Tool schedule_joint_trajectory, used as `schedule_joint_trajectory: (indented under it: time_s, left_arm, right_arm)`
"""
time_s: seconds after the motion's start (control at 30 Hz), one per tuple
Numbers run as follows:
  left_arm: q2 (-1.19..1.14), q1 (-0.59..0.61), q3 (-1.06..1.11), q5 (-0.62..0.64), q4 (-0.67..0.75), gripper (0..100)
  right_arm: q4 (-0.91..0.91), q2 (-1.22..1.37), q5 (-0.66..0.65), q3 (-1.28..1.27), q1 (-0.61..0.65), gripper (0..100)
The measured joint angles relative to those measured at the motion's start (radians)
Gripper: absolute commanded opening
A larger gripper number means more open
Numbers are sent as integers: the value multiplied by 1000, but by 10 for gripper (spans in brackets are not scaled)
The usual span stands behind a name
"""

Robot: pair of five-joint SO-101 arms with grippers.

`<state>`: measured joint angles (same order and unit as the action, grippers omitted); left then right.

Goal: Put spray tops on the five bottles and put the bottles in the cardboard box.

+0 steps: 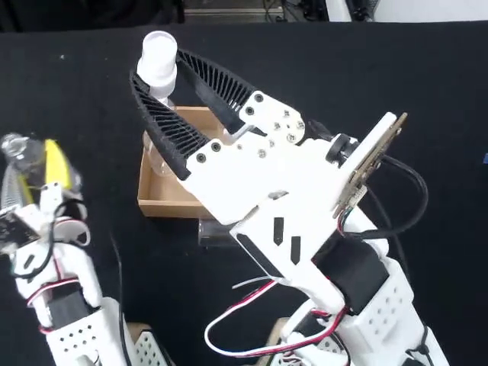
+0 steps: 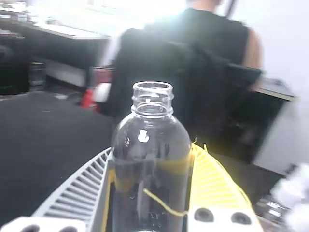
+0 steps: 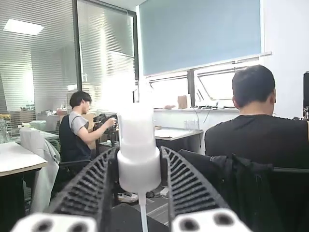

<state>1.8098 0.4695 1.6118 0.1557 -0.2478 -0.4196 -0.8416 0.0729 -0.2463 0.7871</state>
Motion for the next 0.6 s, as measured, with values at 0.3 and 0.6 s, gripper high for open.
schedule_joint_trajectory:
  time_s: [0.3,0.6]
  left_arm:
    - [0,-216,17,0,69,30]
    - [-2,-235,64,0,295,30]
  right_arm:
    - [0,0,0,0,-126,11]
    - [0,-2,0,0,-167,11]
